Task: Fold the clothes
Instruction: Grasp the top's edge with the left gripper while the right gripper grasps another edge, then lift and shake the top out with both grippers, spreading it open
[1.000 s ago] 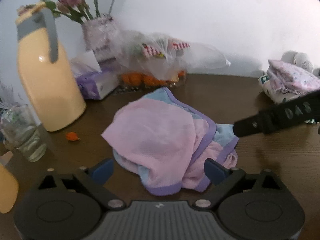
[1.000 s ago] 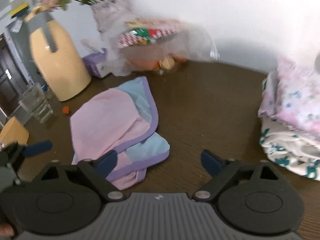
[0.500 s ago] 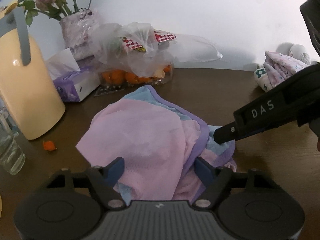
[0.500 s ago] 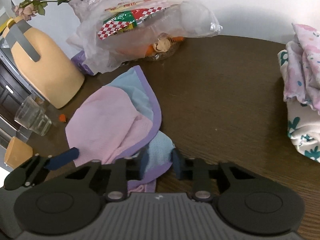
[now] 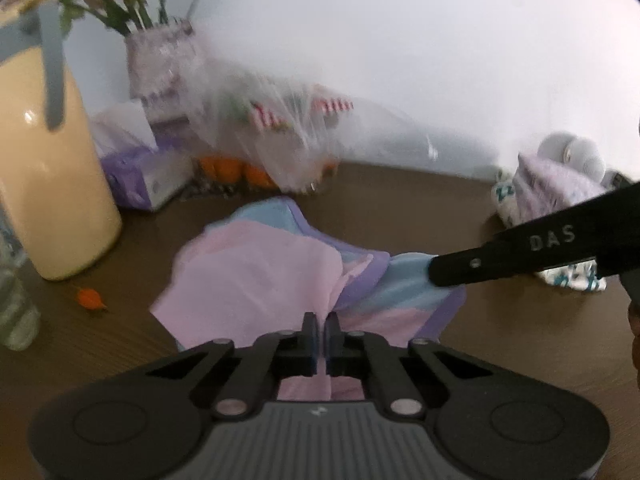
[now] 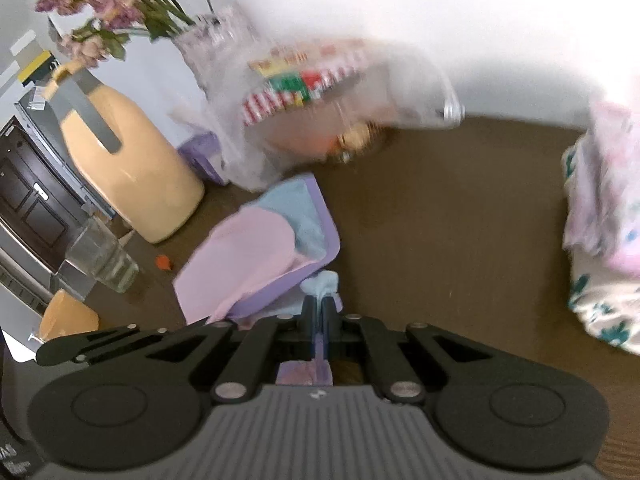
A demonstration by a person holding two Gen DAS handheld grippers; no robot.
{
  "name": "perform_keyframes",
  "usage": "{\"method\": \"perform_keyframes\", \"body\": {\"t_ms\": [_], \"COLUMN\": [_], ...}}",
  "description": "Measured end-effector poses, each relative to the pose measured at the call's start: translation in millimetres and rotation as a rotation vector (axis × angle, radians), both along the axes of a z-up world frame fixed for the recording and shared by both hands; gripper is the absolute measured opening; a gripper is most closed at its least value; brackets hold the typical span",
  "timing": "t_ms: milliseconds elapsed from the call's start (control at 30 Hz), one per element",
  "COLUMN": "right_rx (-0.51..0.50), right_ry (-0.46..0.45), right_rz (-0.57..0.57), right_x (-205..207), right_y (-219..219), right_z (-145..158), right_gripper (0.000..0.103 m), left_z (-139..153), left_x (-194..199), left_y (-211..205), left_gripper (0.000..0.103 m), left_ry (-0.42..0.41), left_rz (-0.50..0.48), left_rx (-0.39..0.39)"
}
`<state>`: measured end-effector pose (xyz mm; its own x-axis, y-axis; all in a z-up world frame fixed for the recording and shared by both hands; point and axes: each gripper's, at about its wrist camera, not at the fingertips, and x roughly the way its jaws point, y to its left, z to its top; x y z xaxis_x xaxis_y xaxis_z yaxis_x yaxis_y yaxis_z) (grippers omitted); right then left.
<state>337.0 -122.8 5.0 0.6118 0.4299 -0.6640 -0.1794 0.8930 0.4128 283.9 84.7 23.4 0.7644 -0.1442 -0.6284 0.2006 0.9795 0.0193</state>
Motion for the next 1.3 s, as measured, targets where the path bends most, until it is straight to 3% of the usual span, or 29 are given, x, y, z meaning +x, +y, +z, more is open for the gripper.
{"method": "perform_keyframes", "body": {"t_ms": [367,500,567,733,967,1067,1233,1267,1300], "right_rx": [-0.144,-0.244,-0.292,-0.372,-0.376,-0.368,-0.346,-0.342,-0.34], "right_ry": [-0.272,-0.361,-0.379,-0.316,-0.096,-0.024,0.044,0.059,0.07], "right_rz": [-0.091,-0.125,-0.133,-0.126,-0.088,-0.088,-0.107,-0.108,-0.12], "right_x": [-63.7,-112.1,-141.1,-219.5,-302.3,-318.8,-331.5,-332.6,-333.5], "right_y": [-42.8,-71.4,-88.7,-134.6,-162.3,-163.2,-169.3,-170.7,-173.1], "right_z": [131.2,167.5,174.4,150.6,72.4,43.7,17.5,14.3,13.4], "right_gripper": [0.002,0.002,0.002,0.002,0.002,0.002,0.003,0.004,0.013], "left_z": [134.5,151.8,145.0,96.9,5.1,-14.5,-16.9,-15.3,-12.1], "left_x": [-82.6,-126.2,-151.1,-212.9,-266.5,-272.8,-271.0,-270.9,-270.6], "left_y": [39.6,55.1,61.2,71.0,86.8,94.3,97.2,97.9,98.8], "left_gripper": [0.001,0.001,0.001,0.001,0.001,0.001,0.003,0.008,0.018], "left_ry": [-0.296,-0.344,-0.332,-0.212,0.051,0.104,0.137,0.141,0.137], "left_rz": [0.094,0.096,0.078,0.013,0.003,0.035,0.03,0.037,0.046], "left_rx": [0.025,0.023,0.029,0.026,-0.044,-0.062,-0.066,-0.064,-0.057]}}
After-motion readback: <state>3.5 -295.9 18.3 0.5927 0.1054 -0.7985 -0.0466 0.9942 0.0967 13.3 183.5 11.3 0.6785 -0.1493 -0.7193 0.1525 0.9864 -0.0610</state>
